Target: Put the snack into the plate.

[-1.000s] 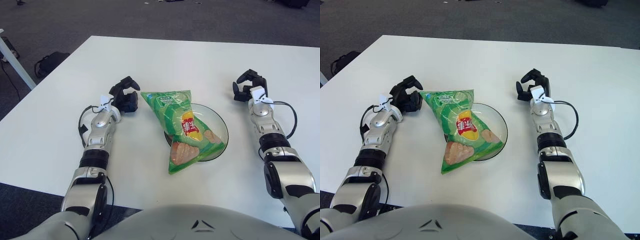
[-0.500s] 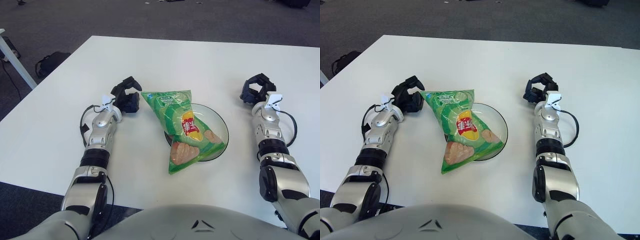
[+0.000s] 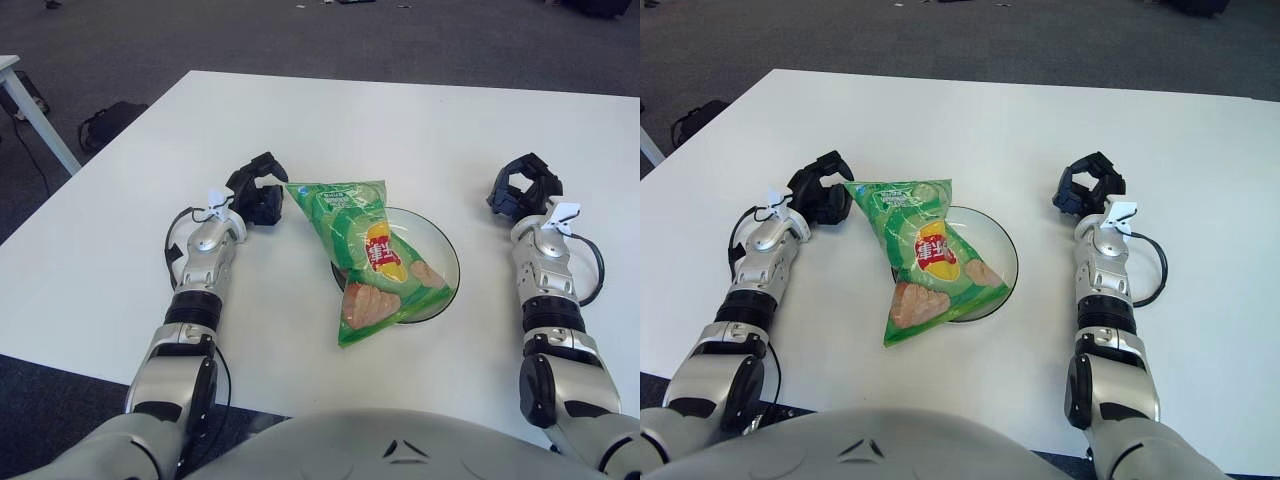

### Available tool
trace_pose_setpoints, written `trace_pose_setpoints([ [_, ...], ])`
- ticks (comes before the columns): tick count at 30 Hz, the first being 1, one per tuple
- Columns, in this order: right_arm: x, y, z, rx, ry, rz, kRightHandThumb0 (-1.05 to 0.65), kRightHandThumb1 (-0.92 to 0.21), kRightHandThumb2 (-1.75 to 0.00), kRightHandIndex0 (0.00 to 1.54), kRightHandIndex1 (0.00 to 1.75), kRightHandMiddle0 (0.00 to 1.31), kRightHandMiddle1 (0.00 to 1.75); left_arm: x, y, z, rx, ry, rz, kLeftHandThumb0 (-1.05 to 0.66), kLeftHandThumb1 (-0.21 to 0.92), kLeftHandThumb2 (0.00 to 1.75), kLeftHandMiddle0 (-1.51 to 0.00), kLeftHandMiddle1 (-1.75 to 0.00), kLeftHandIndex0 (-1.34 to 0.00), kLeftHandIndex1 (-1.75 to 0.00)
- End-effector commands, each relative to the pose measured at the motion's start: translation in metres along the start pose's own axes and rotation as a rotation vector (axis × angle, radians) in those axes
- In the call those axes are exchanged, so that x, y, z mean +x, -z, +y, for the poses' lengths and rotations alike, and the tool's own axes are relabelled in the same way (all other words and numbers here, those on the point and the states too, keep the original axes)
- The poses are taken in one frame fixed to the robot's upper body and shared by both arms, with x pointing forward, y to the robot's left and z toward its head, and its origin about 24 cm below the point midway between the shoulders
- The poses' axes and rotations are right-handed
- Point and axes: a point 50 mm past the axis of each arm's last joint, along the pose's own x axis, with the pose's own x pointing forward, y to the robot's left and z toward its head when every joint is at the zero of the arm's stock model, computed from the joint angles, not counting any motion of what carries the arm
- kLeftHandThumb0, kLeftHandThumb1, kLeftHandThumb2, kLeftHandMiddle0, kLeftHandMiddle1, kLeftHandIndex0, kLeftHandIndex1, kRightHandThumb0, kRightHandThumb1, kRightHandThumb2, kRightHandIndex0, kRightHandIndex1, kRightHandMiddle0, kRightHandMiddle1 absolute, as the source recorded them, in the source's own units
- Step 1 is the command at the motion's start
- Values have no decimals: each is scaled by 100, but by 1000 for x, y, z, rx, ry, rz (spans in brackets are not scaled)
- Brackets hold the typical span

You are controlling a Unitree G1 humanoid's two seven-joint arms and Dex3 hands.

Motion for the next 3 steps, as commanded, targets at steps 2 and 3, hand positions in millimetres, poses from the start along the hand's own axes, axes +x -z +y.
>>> trace_pose_setpoints([
  [2,-16,29,-8,25,25,137,-48,-32,-132,132,175,61,175,-20,41,-19,-106,18,139,-49,29,135,-130,-175,-63,-175],
  [3,-17,29,-8,23,26,137,-48,-32,-132,132,175,61,175,-19,41,-19,-106,21,138,-49,29,135,-131,-175,-63,-175],
])
